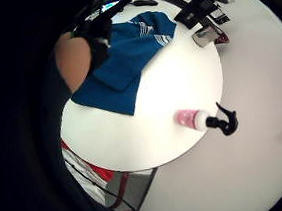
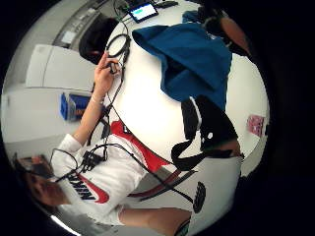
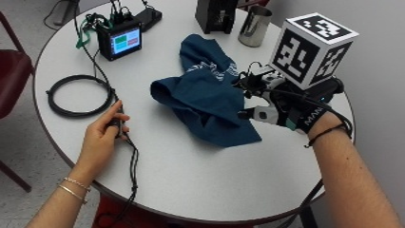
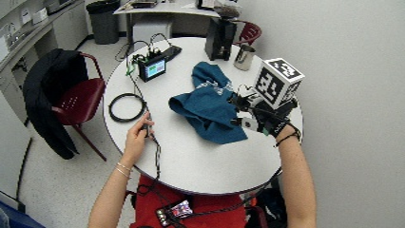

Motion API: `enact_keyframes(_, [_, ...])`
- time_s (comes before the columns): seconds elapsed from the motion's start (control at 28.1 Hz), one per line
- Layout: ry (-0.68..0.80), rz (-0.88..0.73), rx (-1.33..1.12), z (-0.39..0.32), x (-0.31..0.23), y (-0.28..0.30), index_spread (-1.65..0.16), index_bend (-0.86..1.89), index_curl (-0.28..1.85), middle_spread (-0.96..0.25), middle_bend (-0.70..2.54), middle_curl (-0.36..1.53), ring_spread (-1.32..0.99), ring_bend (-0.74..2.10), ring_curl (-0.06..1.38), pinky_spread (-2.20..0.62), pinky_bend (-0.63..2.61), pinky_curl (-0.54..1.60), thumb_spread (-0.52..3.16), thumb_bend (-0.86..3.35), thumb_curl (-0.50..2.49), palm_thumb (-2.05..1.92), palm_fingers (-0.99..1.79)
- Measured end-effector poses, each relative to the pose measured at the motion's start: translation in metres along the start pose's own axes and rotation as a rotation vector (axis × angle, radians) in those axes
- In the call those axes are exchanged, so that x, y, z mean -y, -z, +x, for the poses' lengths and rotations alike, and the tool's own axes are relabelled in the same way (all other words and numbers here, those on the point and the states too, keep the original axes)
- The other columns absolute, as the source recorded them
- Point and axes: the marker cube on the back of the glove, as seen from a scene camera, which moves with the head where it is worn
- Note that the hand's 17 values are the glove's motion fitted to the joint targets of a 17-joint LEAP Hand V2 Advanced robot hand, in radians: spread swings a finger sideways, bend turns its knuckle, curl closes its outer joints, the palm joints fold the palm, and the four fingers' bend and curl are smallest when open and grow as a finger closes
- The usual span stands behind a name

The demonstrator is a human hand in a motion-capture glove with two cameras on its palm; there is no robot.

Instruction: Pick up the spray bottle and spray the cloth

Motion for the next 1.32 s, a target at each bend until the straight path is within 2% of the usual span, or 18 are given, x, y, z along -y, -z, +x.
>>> enact_keyframes(0.21, [-0.007,-0.014,0.040,-0.002,0.001,-0.022,-0.27,0.14,0.15,-0.05,0.36,0.18,-0.01,0.36,0.19,0.13,0.35,0.17,0.71,0.38,0.15,0.58,0.72])
enact_keyframes(0.46, [-0.023,-0.017,0.071,-0.001,0.006,-0.050,-0.34,0.10,0.17,-0.06,0.35,0.23,-0.02,0.36,0.24,0.16,0.39,0.23,0.95,0.36,0.19,0.61,0.63])
enact_keyframes(1.03, [-0.069,0.021,0.117,0.017,-0.010,-0.057,-0.40,0.11,0.16,-0.06,0.35,0.30,0.01,0.30,0.25,0.19,0.48,0.30,1.14,0.26,0.25,0.64,0.47])
enact_keyframes(1.32, [-0.110,0.145,0.206,0.033,-0.031,-0.059,-0.39,0.13,0.19,-0.06,0.34,0.32,0.01,0.29,0.26,0.20,0.46,0.31,1.18,0.22,0.28,0.66,0.48])
